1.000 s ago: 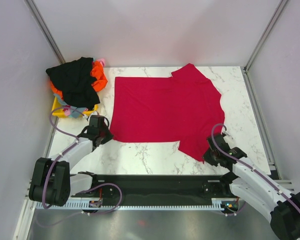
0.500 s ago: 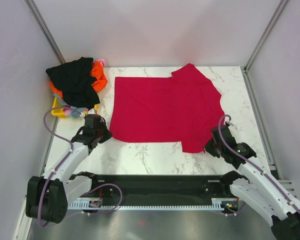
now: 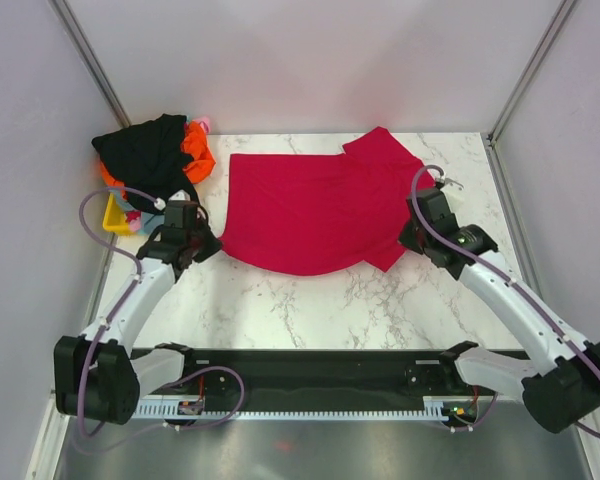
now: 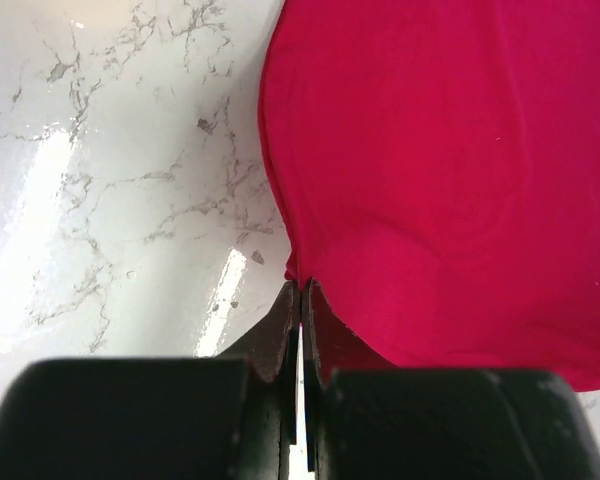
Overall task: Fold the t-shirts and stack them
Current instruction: Fold the tshirt
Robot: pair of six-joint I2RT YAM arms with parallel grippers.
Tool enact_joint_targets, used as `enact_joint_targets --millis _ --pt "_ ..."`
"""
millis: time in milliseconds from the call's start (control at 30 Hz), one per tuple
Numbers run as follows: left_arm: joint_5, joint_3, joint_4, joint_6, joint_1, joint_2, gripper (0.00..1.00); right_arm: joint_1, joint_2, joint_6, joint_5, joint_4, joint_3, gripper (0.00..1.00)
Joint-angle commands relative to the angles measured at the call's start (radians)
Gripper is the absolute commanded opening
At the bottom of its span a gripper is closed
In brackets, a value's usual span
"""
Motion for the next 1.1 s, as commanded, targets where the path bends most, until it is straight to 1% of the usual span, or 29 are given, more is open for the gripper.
enact_joint_targets --millis 0,167,333,433,667,1067 --pt "-0.006 0.080 -0.016 0.042 0.010 0.056 0.02 -0.035 0.063 -0.084 0.036 0.072 0.086 0.00" --pt "-0.003 0.172 -0.016 0.054 0.018 0.190 0.02 -0.134 0.173 -0.155 -0.017 0.120 0.149 0.00" --pt "-0.007 0.258 0.001 0.062 0.030 0.337 0.02 -0.179 0.280 -0.207 -0.045 0.164 0.221 0.00" --pt "-0.020 0.305 0.006 0.062 0.032 0.391 0.02 -0.202 0.343 -0.221 -0.063 0.177 0.255 0.00" --pt "-0.032 0.416 0.010 0.079 0.035 0.555 0.02 -0.225 0.460 -0.227 -0.086 0.197 0.329 0.00" --pt "-0.021 0.545 -0.002 0.091 0.048 0.719 0.02 -0.275 0.662 -0.247 -0.099 0.204 0.459 0.00"
